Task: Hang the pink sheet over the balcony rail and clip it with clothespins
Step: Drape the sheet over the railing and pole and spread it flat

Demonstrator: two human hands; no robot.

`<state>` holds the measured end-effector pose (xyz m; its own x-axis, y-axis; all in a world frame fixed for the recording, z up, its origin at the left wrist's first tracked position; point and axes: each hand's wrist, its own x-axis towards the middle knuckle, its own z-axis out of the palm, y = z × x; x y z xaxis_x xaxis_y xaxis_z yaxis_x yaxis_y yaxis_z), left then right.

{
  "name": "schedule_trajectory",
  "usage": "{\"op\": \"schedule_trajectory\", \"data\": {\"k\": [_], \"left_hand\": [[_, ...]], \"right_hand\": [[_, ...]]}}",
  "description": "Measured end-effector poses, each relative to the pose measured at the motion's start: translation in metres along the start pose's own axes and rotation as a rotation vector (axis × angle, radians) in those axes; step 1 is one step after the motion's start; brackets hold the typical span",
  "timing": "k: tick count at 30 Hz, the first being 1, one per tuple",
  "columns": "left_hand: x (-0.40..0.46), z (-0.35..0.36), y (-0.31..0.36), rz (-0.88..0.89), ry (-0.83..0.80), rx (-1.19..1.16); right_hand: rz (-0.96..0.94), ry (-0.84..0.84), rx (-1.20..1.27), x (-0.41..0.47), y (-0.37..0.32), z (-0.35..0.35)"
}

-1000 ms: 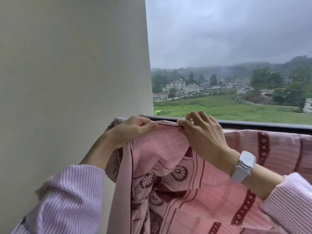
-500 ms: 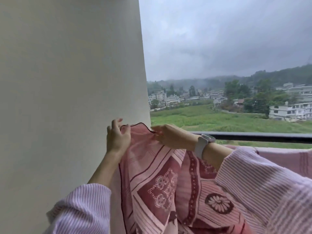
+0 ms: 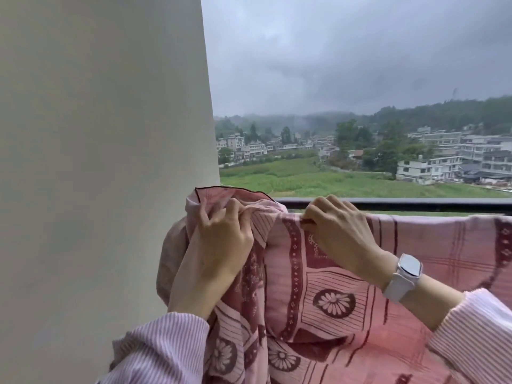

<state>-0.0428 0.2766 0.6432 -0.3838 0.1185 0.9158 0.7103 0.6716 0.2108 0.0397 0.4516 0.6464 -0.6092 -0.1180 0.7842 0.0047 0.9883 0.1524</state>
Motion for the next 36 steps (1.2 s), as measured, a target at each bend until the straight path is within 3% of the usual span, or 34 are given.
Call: {"op": "schedule_trajectory", "data": {"k": [3, 7, 11, 14, 16, 18, 21, 24, 26, 29, 36], "left_hand": [[0.025, -0.003, 0.0, -0.201, -0.04, -0.202], [0.044, 0.007, 0.0, -0.254, 0.006, -0.181], [0.064, 0.003, 0.015, -0.234, 0.097, -0.174], [0.078, 0.006, 0.033, -0.141, 0.115, -0.175], [0.079, 0.016, 0.048, -0.112, -0.003, -0.199], [0.071, 0.029, 0.065, -0.062, -0.203, -0.258], [0.055, 0.037, 0.084, -0.024, -0.451, -0.445], [0.041, 0.035, 0.089, 0.091, -0.684, -0.477], [0.03, 0.038, 0.087, 0.17, -0.614, -0.373], [0.022, 0.043, 0.089, 0.114, -0.409, -0.365], [0.039, 0.037, 0.09, -0.129, -0.209, -0.379]], "right_hand": [[0.038, 0.048, 0.049, 0.006, -0.001, 0.001], [0.17, 0.06, 0.074, 0.015, 0.013, -0.009], [0.286, 0.123, 0.078, 0.029, 0.044, -0.04], [0.539, 0.315, 0.054, 0.03, 0.089, -0.083], [0.675, 0.38, -0.021, 0.019, 0.107, -0.102], [0.702, 0.274, -0.109, 0.004, 0.111, -0.104], [0.546, 0.081, -0.105, -0.017, 0.105, -0.093], [0.297, 0.043, -0.007, -0.028, 0.081, -0.091], [0.202, -0.041, 0.01, -0.035, 0.064, -0.083], [0.181, -0.137, -0.083, -0.042, 0.061, -0.066], [0.221, 0.003, -0.1, -0.029, 0.081, -0.063]]}}
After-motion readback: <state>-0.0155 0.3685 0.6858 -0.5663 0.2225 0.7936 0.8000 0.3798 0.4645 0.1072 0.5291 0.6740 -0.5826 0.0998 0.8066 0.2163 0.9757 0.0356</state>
